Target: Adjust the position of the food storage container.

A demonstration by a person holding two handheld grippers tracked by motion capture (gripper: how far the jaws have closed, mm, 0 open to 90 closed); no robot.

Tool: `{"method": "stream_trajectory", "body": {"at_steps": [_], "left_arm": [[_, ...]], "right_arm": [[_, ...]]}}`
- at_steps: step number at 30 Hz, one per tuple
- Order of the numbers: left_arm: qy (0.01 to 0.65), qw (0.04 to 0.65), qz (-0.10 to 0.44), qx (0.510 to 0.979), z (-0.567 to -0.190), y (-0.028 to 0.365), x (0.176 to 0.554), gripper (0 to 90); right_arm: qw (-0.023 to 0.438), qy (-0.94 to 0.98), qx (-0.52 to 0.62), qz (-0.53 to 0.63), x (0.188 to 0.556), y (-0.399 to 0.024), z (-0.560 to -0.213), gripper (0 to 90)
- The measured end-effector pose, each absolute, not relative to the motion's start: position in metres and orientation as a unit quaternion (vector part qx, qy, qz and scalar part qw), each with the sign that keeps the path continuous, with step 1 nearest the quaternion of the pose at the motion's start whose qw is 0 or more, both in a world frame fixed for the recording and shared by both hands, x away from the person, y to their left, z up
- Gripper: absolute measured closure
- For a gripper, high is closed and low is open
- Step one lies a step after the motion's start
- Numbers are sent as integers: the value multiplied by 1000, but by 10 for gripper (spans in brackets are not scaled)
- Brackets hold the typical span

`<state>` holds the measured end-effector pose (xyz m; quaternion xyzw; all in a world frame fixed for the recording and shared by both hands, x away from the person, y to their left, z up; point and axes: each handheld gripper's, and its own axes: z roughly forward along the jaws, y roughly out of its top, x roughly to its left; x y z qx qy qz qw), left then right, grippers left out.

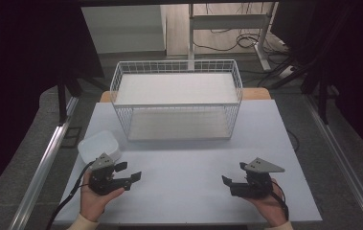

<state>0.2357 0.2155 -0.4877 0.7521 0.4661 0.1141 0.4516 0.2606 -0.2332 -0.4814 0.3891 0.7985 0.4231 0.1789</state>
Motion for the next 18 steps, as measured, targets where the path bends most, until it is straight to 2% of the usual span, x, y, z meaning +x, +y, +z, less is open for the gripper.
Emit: {"method": "stream_trajectory", "body": {"at_steps": [18], "left_arm": [[461,444,122,759,-483,220,228,274]], "right_arm": [[183,796,399,418,261,-239,-480,221]]}}
